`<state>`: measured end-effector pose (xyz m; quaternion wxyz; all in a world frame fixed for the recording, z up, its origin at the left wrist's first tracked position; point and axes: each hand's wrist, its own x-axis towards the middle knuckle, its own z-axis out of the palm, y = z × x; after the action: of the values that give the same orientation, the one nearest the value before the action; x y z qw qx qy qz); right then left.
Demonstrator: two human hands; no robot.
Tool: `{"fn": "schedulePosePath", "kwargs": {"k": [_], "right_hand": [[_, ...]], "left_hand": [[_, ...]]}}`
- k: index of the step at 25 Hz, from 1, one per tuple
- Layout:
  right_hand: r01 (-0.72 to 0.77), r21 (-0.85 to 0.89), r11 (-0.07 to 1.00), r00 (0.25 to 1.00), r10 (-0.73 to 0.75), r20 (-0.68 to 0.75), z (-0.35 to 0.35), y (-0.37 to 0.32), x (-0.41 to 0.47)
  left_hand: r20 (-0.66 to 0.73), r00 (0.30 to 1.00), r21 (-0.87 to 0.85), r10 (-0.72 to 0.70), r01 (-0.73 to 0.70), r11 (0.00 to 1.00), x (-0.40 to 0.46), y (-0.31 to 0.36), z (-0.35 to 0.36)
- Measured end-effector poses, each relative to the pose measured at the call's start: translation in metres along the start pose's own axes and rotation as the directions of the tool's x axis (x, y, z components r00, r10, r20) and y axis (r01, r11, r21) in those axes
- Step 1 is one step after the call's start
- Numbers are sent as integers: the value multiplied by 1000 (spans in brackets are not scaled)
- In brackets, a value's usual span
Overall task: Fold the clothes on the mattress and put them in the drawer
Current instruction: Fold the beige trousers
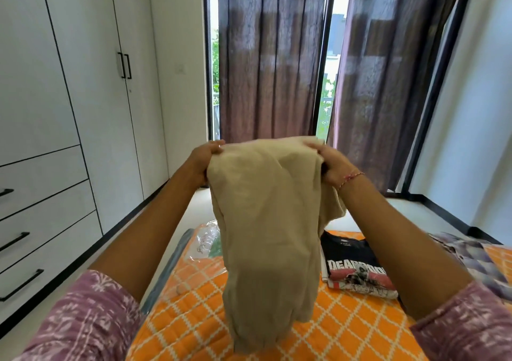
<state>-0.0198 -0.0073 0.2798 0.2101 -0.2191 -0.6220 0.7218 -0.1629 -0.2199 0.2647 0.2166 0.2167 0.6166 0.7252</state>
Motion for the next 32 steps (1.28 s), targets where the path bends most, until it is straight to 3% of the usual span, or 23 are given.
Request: {"fn": "schedulePosePath", "kwargs": {"k": [2, 3, 5, 6, 7, 9, 10, 12, 14, 15, 17, 19, 22, 24, 27, 29, 32], "right_hand": [[-19, -295, 955, 996, -9, -93, -8, 12, -3], [-4, -292, 956, 997, -18, -72, -13, 17, -3], [5, 23, 1000, 998, -7, 63, -21, 27, -8], [-11, 112, 994, 990, -5, 139, -21, 35, -11], [-40, 52, 998, 983, 30, 181, -19, 40, -12], [-54, -211, 976, 996, 68, 60, -18, 43, -10], [-48, -193, 980, 999, 45, -22, -17, 41, -6], [-1, -40, 999, 992, -4, -129, -13, 31, -2], [121, -95, 988, 953, -142, -268, -12, 19, 6], [176, -202, 963, 905, -239, -353, -9, 11, 9], [267, -198, 943, 829, -330, -452, -4, -6, 9], [268, -68, 961, 902, -276, -332, -8, -16, 13], [169, -325, 930, 964, -225, -143, -13, -10, 8], [201, -337, 920, 954, -261, -145, -16, -12, 11], [143, -215, 966, 974, -176, -143, -19, -24, 12], [104, -141, 985, 989, -116, -87, -20, -25, 13], [132, -147, 980, 987, -144, -72, -17, -15, 14]], "left_hand": [[105, 995, 130, -2, -11, 991, -5, -22, -8], [130, 991, 86, 18, -30, 996, -6, -33, -11], [104, 995, -170, -8, 26, 985, -7, -54, -8], [66, 997, -215, -44, 57, 975, -6, -60, -3], [22, 996, -166, -88, 90, 982, -3, -65, 1], [-61, 988, -107, -140, 133, 985, 2, -69, 2], [-41, 989, -180, -141, 132, 975, 1, -64, 4], [57, 998, -258, -4, 19, 966, -2, -50, 7], [47, 991, -40, 125, -123, 992, 0, -31, 14], [1, 983, 66, 181, -181, 981, 4, -20, 19], [-20, 964, 78, 266, -263, 961, 11, 3, 27], [-30, 965, 28, 261, -260, 965, 18, 17, 32], [-50, 968, 280, 246, -222, 934, 18, 17, 35], [13, 983, 344, 183, -176, 922, 16, 22, 29], [163, 987, 377, -9, -54, 925, 13, 40, 15], [98, 995, 368, -37, -2, 930, 16, 43, 16], [-3, 1000, 223, 3, -2, 975, 15, 29, 20]]}}
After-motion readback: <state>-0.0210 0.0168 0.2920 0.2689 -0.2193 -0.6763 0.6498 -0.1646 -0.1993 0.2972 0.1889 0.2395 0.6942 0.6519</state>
